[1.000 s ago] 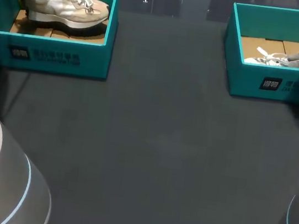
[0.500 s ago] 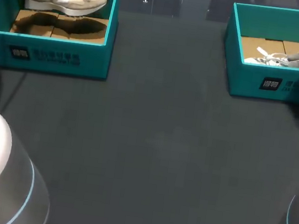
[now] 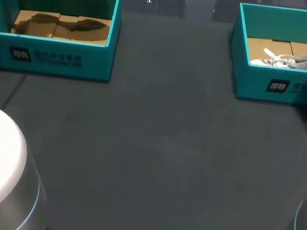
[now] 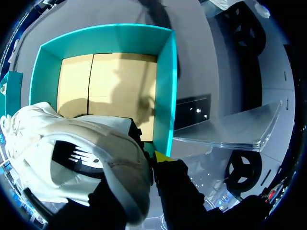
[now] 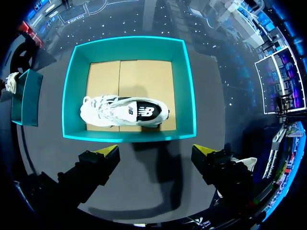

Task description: Take the shoe out of the shoebox, open the shoe tongue, remove and reinsert the insole, then place the shoe into the shoebox

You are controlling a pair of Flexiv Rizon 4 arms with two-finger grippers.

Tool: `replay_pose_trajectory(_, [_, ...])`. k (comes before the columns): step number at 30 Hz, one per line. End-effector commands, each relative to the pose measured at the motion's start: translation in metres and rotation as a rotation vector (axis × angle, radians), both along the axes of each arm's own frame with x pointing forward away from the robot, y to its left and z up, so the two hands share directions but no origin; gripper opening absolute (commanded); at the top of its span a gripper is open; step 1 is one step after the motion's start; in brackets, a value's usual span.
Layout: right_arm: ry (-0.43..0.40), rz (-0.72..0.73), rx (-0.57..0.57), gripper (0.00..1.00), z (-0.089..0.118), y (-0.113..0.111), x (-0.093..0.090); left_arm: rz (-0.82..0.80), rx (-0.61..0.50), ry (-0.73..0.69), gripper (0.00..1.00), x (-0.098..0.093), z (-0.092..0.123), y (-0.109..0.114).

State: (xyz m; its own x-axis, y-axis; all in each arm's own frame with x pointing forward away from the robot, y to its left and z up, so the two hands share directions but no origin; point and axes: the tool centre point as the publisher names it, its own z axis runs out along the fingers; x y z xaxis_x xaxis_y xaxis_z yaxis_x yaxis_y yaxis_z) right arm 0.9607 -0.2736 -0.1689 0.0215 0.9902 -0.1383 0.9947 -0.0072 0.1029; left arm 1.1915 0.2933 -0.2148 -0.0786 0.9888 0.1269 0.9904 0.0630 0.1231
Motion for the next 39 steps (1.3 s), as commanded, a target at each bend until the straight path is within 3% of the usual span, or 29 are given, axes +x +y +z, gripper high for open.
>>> replay_pose_trajectory(1, [0.001,-0.002,-0.001,1.0,0.0,0.0,0.0,-0.003,-0.002,-0.003,0.0,-0.018,0.044,0.001])
replay_pose_trajectory(9, [0.001,-0.002,-0.001,1.0,0.0,0.0,0.0,0.016,-0.001,-0.015,0.0,-0.041,0.087,0.004])
replay_pose_trajectory(17, [0.001,-0.002,-0.001,1.0,0.0,0.0,0.0,0.029,-0.015,-0.066,0.0,-0.079,0.122,-0.004])
replay_pose_trajectory(28, [0.001,-0.002,-0.001,1.0,0.0,0.0,0.0,0.039,0.0,-0.069,0.0,-0.167,0.137,-0.026])
replay_pose_trajectory(39, [0.001,-0.002,-0.001,1.0,0.0,0.0,0.0,0.029,0.012,-0.116,0.0,-0.273,0.121,-0.073])
